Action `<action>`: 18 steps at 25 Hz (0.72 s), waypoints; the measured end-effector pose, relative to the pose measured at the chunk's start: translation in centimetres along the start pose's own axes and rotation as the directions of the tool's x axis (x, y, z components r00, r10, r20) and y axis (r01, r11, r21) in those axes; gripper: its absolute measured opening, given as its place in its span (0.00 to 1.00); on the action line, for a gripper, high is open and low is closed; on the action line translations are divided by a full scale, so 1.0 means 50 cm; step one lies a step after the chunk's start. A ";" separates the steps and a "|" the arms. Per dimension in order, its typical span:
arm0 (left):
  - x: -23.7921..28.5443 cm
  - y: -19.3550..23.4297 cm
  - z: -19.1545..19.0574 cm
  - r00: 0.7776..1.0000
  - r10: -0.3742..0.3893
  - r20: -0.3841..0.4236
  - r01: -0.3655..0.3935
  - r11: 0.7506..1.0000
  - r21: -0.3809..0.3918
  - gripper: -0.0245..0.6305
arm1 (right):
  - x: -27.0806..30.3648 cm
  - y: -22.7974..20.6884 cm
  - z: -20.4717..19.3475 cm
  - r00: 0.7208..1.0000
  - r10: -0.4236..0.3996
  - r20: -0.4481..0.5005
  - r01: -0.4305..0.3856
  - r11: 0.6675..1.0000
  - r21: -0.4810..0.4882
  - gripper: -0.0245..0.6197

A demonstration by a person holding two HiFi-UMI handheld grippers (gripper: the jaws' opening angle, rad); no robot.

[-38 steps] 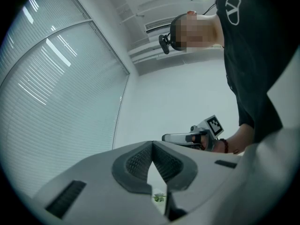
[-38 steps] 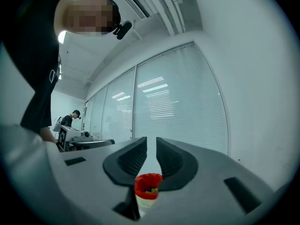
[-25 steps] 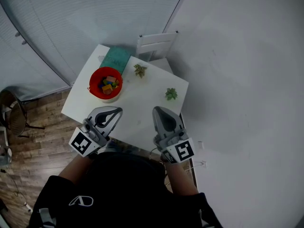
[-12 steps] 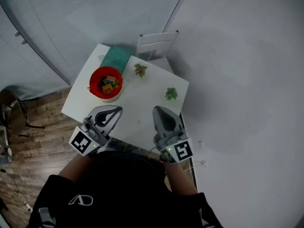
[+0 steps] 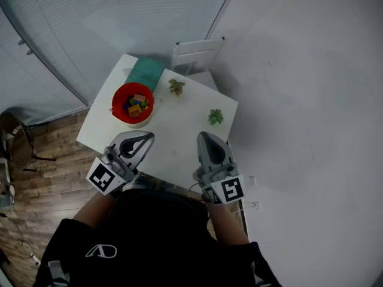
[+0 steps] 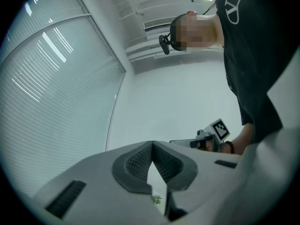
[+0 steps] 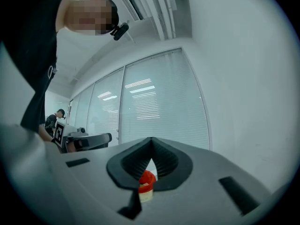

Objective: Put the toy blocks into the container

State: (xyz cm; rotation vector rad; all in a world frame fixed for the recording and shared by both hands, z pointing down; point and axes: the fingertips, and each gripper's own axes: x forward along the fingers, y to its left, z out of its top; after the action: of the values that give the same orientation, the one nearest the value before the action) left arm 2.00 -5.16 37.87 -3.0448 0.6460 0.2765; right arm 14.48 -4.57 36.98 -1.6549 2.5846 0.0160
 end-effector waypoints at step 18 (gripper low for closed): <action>0.012 0.004 -0.002 1.000 0.001 0.000 -0.001 1.000 -0.005 0.05 | -0.001 -0.015 -0.001 1.000 -0.019 -0.007 0.019 1.000 -0.002 0.04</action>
State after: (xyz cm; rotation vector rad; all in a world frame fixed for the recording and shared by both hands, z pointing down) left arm 2.46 -5.57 37.87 -3.0492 0.6475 0.2780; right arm 15.19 -4.86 37.07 -1.6829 2.5744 0.0122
